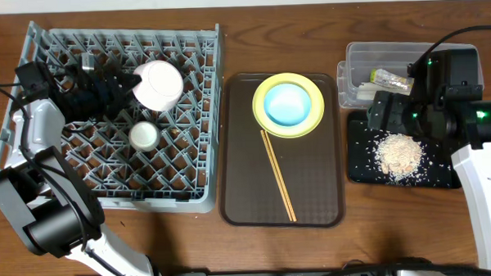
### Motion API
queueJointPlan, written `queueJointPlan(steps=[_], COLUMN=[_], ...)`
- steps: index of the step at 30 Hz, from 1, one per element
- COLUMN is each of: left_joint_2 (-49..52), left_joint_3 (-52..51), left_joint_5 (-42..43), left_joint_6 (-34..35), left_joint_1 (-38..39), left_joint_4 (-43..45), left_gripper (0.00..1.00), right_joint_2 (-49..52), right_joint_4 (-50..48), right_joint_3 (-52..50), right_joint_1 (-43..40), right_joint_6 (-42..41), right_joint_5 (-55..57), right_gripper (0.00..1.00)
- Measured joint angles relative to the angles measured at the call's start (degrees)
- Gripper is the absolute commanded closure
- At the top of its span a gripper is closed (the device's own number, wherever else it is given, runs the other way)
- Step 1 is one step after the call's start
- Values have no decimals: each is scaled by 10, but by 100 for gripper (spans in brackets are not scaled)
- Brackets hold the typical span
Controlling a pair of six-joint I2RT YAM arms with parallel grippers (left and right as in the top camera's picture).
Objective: Sort waste into correct bins and load items into the dishwasher
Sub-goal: 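Lower the white bowl into the rack's upper area and release, then withdraw the left gripper from the rack toward the tray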
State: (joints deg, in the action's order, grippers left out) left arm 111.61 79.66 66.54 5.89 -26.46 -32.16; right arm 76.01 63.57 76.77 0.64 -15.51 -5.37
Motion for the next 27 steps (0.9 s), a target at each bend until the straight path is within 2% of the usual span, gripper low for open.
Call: queueJointPlan(steps=[2, 8, 14, 15, 20, 27], left_joint_2=[0, 0, 0, 0, 0, -1], left_joint_3=[0, 0, 0, 0, 0, 2], left_joint_5=[12, 30, 49, 52, 68, 82], left_joint_6=[14, 53, 81, 89, 128, 174], left_joint_1=[0, 0, 0, 1, 7, 16], left_joint_4=[-1, -1, -1, -1, 3, 5], left_gripper=[64, 68, 81, 86, 92, 92], right_joint_2=[0, 0, 0, 0, 0, 0], right_joint_4=[0, 0, 0, 0, 0, 0], right_joint_3=[0, 0, 0, 0, 0, 0], right_joint_1=[0, 0, 0, 0, 0, 0], right_joint_6=[0, 0, 0, 0, 0, 0], right_joint_5=[0, 0, 0, 0, 0, 0], right_gripper=[4, 4, 4, 4, 4, 4])
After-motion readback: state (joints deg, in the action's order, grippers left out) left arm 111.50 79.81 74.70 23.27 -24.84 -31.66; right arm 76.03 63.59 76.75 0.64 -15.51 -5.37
